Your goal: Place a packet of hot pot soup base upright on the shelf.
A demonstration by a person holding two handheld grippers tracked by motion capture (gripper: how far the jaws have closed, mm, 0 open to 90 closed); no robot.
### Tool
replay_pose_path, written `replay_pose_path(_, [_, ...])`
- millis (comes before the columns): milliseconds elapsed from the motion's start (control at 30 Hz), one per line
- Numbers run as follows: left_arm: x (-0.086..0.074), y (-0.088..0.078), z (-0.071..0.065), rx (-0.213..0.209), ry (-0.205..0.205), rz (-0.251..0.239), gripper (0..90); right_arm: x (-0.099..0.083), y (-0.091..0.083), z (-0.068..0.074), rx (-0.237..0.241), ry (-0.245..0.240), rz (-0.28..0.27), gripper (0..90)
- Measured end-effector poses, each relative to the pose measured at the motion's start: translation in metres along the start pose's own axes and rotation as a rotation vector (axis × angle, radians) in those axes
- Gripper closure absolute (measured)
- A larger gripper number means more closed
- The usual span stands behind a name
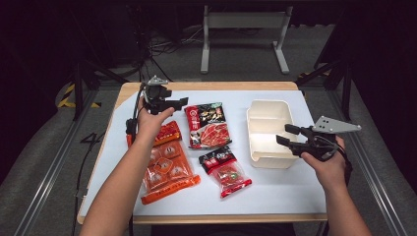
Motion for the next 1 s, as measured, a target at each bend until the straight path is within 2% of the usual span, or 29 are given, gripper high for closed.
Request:
replay_pose_path(67, [0.0,0.004,0.002,-0.001,-0.013,-0.001,23.1,-0.001,-0.001,0.0,-0.002,-0.002,0.002,45.0])
replay_pose_path(100, [-0.001,0.007,0.004,-0.005,0.003,0.004,25.9,-0.002,-0.001,0.001,-0.004,-0.004,0.004,45.0])
replay_pose_path(167, [-0.004,0.014,0.007,0.015,0.012,0.022,26.2,-0.002,-0.002,0.002,-0.005,-0.006,0.006,44.9])
replay_pose_path(333, [-0.012,0.031,0.009,0.006,-0.028,0.038,25.8,-0.002,-0.005,0.004,-0.008,-0.006,0.003,44.8])
replay_pose_path(533, [-0.023,0.051,0.015,-0.016,-0.092,0.069,31.8,-0.004,-0.006,0.004,-0.012,-0.004,0.005,44.3])
replay_pose_path(733, [-0.034,0.063,0.018,-0.018,-0.115,0.118,33.5,-0.005,-0.007,0.004,-0.011,-0.004,0.004,44.1])
replay_pose_path(833, [-0.039,0.067,0.018,-0.031,-0.141,0.135,33.2,-0.005,-0.006,0.004,-0.01,-0.002,0.005,43.8])
replay_pose_path(900, [-0.043,0.071,0.017,-0.067,-0.191,0.157,32.7,-0.005,-0.006,0.004,-0.009,-0.002,0.005,43.7])
replay_pose_path(933, [-0.045,0.072,0.015,-0.084,-0.204,0.165,32.7,-0.005,-0.006,0.004,-0.009,-0.003,0.005,43.7])
replay_pose_path(1000, [-0.049,0.076,0.015,-0.076,-0.202,0.18,33.1,-0.005,-0.006,0.004,-0.008,-0.004,0.004,43.7])
Point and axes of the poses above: each handheld gripper's, and its own axes: y roughly forward along the jaws, x roughly out of its top, z roughly to its left, the point moved 9 cm from there along y, roughly forward along the jaws, and after that the axes turned 1 degree about y, right-handed, at the moved point
